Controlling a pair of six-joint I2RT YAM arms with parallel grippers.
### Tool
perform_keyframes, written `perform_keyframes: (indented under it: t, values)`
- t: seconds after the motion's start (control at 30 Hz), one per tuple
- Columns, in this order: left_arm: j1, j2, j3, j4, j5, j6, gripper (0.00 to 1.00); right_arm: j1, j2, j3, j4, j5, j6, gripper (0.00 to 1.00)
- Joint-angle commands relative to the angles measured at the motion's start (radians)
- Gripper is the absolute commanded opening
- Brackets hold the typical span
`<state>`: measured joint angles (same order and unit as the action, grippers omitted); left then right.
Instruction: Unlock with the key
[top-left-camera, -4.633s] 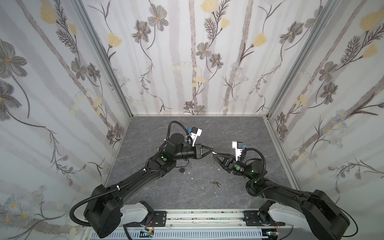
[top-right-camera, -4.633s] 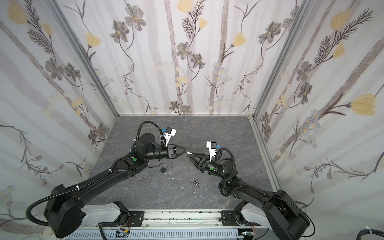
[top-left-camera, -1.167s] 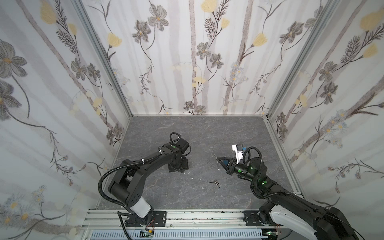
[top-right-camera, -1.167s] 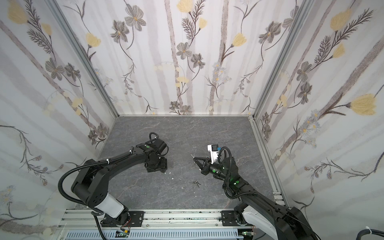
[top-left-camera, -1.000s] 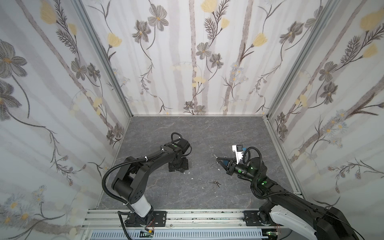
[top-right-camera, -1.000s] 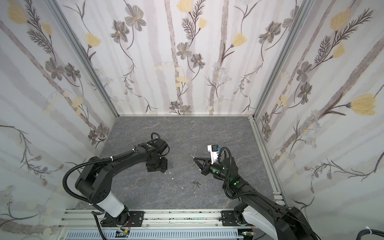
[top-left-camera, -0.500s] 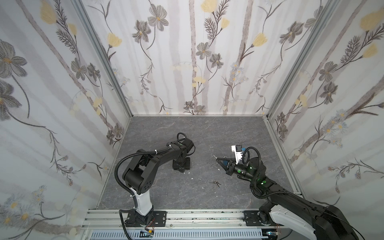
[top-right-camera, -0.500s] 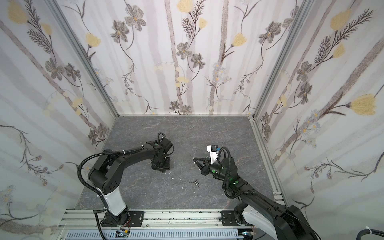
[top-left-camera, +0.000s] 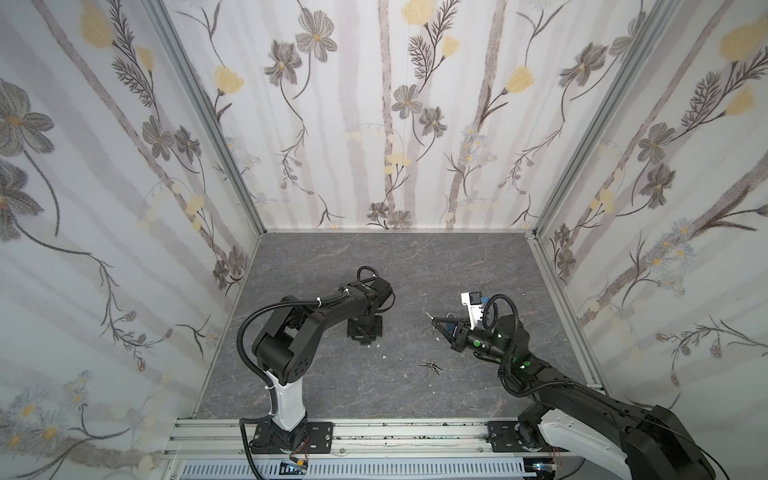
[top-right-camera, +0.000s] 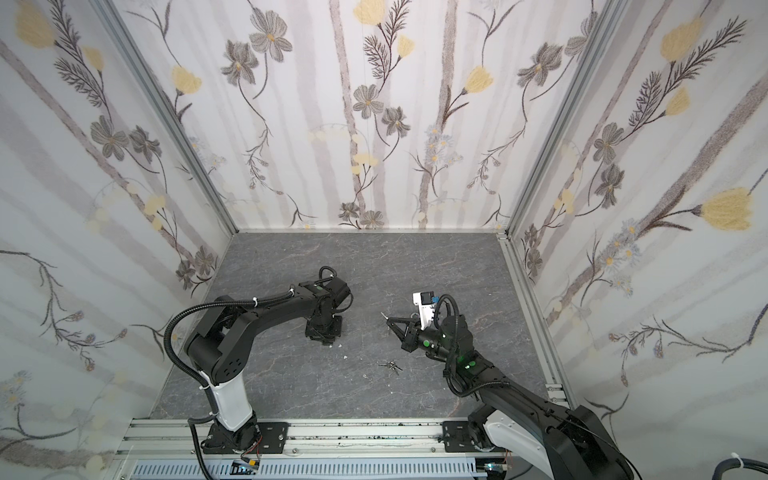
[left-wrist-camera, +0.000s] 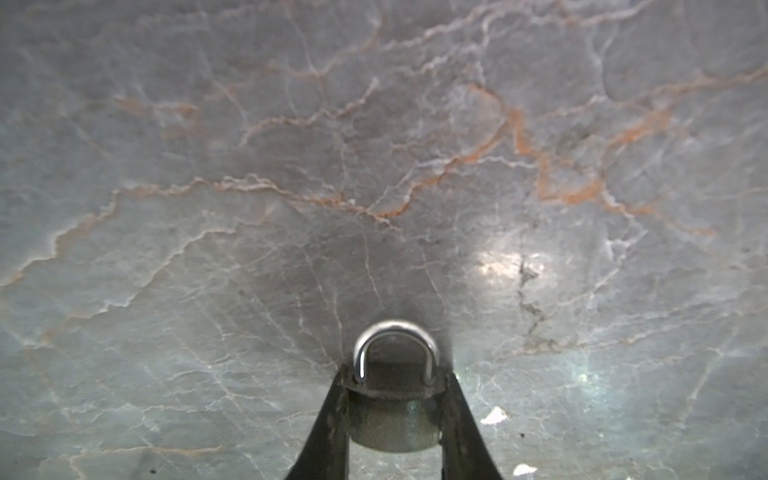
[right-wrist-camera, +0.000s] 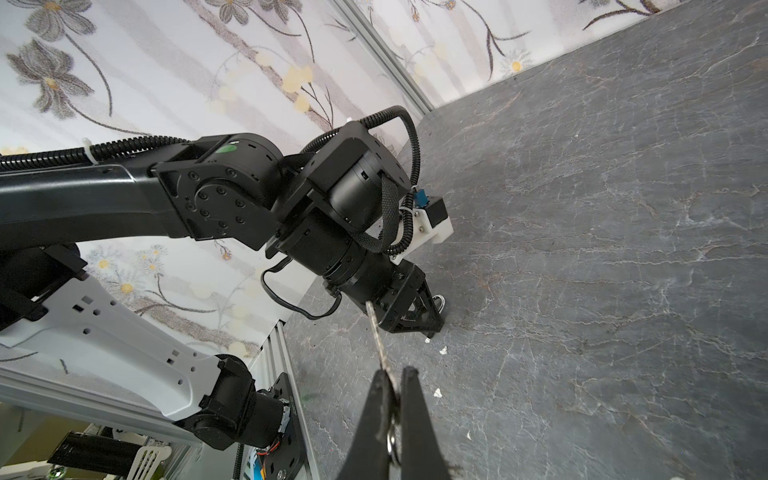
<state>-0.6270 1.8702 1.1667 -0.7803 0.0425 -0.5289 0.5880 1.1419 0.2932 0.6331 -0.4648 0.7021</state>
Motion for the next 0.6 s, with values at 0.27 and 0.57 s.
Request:
perform_keyframes:
  t: [0.27,0.57]
  values:
    - [0.007,-0.124,0.000,0.078,0.033,-0.152,0.19,0.055,0.044,0.030,0.009,0.089,-0.060,0.00]
    - [0.027,-0.242,0.096,0.072,0.046,-0.241,0.21,0.170,0.196,0.097,0.114,0.172,-0.070,0.00]
